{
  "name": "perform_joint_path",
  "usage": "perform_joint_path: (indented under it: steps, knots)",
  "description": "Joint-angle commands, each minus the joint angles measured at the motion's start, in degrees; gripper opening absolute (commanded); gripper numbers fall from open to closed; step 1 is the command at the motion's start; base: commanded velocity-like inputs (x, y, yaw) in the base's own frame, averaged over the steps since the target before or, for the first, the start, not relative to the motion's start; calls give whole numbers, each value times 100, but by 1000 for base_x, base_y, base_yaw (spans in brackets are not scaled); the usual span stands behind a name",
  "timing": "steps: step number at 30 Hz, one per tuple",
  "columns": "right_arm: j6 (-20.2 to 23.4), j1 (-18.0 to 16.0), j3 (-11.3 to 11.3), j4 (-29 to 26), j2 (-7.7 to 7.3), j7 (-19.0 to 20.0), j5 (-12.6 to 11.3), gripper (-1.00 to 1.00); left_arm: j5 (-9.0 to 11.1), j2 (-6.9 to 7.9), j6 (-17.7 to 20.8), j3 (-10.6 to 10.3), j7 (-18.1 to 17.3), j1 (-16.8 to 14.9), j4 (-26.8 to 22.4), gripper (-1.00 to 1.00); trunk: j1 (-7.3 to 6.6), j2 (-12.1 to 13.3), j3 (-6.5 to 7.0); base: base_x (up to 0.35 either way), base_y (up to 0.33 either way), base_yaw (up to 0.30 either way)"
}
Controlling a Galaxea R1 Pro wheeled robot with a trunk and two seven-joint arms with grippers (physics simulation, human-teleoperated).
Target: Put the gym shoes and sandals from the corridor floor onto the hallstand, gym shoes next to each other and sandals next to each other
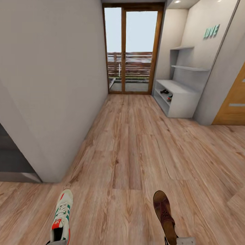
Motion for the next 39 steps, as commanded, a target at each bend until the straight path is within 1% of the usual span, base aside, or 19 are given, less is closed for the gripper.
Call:
perform_joint_path:
  steps: [1, 39]
  knots:
    - [-8, -2, 49, -2, 1, -10, -49, -100, -36, 0, -16, 53, -29, -4, 3, -100, 2, -2, -5, 337, 0, 0]
    - [-8, -2, 49, -2, 2, -10, -49, -100, -36, 0, -25, 61, -29, -4, -5, -100, 2, -2, -5, 337, 0, 0]
